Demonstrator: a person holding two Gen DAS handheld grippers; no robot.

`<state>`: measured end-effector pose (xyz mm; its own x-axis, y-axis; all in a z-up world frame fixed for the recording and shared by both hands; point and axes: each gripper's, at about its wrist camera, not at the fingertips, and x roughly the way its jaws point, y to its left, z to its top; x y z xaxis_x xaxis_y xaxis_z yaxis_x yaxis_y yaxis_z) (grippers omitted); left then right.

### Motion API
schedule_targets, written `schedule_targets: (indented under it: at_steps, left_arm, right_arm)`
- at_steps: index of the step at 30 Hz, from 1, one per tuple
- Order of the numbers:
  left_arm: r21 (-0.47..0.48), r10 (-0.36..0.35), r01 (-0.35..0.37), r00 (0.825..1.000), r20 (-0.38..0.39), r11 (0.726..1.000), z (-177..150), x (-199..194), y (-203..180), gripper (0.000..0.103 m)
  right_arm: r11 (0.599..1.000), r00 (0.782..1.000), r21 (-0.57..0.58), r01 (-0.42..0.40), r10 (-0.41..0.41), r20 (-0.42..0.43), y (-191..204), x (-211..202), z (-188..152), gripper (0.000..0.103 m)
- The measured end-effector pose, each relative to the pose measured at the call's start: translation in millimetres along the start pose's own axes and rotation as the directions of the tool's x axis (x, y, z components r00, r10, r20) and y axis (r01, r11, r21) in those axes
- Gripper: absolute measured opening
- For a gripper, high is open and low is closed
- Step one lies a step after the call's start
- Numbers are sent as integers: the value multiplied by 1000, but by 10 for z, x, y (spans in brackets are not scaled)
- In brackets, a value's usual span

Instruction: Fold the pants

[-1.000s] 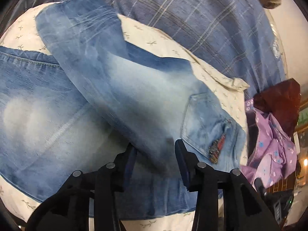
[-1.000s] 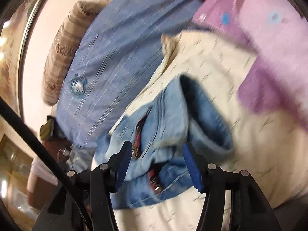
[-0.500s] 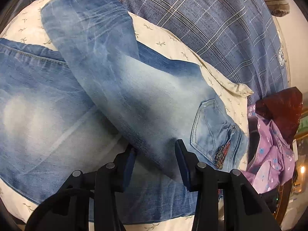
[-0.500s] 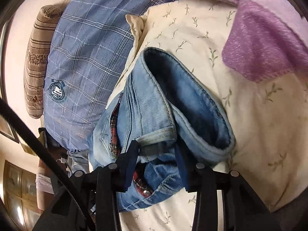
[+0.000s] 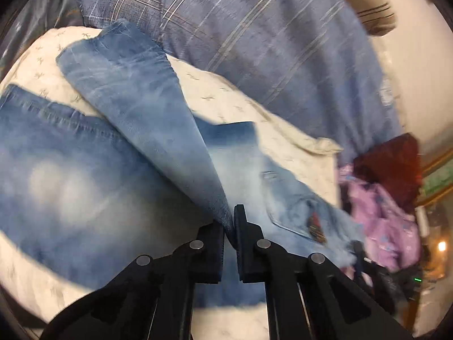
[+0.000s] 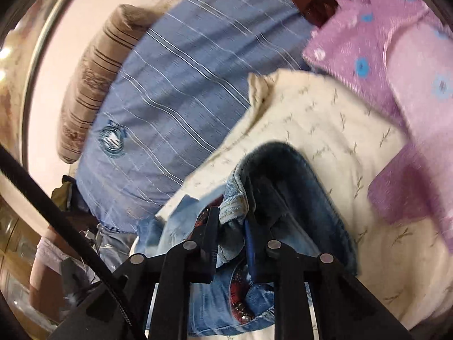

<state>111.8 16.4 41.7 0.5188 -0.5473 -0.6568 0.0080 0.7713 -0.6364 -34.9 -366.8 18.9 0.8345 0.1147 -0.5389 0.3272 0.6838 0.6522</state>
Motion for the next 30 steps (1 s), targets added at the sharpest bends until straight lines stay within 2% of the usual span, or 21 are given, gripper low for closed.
schedule_targets:
  at_steps: [1, 2, 4, 6, 7, 9, 11, 12, 14, 15, 16, 17, 18, 20, 23, 25, 26, 28, 30]
  left_arm:
    - [17, -21, 21, 1000, -1, 1000, -109, -112, -40, 5]
    - [46, -11, 11, 1000, 2, 999, -203, -154, -69, 6]
    - [112, 61, -57, 998, -25, 992, -433, -26, -56, 6]
    - [96, 117, -108, 989, -94, 990, -601, 257, 83, 4]
    - [62, 115, -108, 987, -113, 992, -652, 324, 169, 4]
    - [23, 81, -79, 990, -112, 997, -698, 325, 244, 4]
    - [61, 76, -70, 993, -91, 996, -750, 254, 194, 5]
    - [82, 92, -85, 991, -93, 993, -769, 265, 190, 6]
    - [96, 137, -125, 981, -136, 988, -764, 402, 239, 9]
    - [86, 138, -125, 977, -163, 988, -768, 460, 290, 9]
    - [57, 113, -105, 979, -172, 993, -759, 485, 335, 9]
    - [56, 100, -92, 981, -166, 994, -757, 468, 345, 9]
    - [74, 99, -88, 982, -161, 993, -746, 460, 340, 9]
    - [119, 108, -91, 984, -144, 989, -762, 425, 316, 10]
    - [150, 110, -91, 986, -123, 985, -768, 386, 289, 9]
    - [179, 118, -99, 988, -103, 979, -786, 406, 239, 6]
    - [191, 127, -107, 987, -98, 976, -803, 395, 212, 4]
    - [217, 135, -117, 988, -71, 969, -892, 334, 142, 4]
    - [239, 132, -109, 988, -82, 965, -902, 305, 129, 10]
  right_arm:
    - [999, 1000, -23, 22, -21, 17, 9, -90, 11, 16]
    - [998, 999, -40, 45, -45, 16, -5, -146, 7, 16]
    - [987, 988, -70, 146, -150, -45, -62, -57, -22, 16]
    - [968, 963, -62, 243, -249, -107, -186, 151, -79, 16]
    - [962, 952, -57, 267, -273, -136, -239, 214, -105, 16]
    - [965, 959, -45, 259, -263, -108, -236, 138, -101, 16]
    - [957, 959, -93, 274, -279, -49, -122, 14, -104, 16]
    - [946, 951, -117, 301, -307, -36, -81, 30, -124, 16]
    - [921, 922, -142, 362, -377, -92, -126, 235, -180, 18]
    - [909, 903, -147, 389, -409, -135, -184, 340, -211, 19]
    - [903, 891, -146, 405, -425, -161, -225, 398, -231, 20]
    - [902, 895, -147, 406, -425, -136, -201, 360, -221, 24]
    - [898, 897, -158, 410, -429, -108, -165, 314, -215, 27]
    - [878, 881, -175, 445, -464, -88, -152, 301, -240, 31]
    - [868, 867, -176, 464, -486, -110, -161, 357, -261, 29]
    - [870, 875, -164, 465, -480, -60, -115, 259, -256, 23]
    - [862, 872, -173, 476, -488, -37, -66, 224, -258, 23]
    - [847, 858, -201, 493, -511, -47, -67, 297, -291, 24]
    - [844, 862, -239, 480, -504, -47, -7, 296, -308, 28]
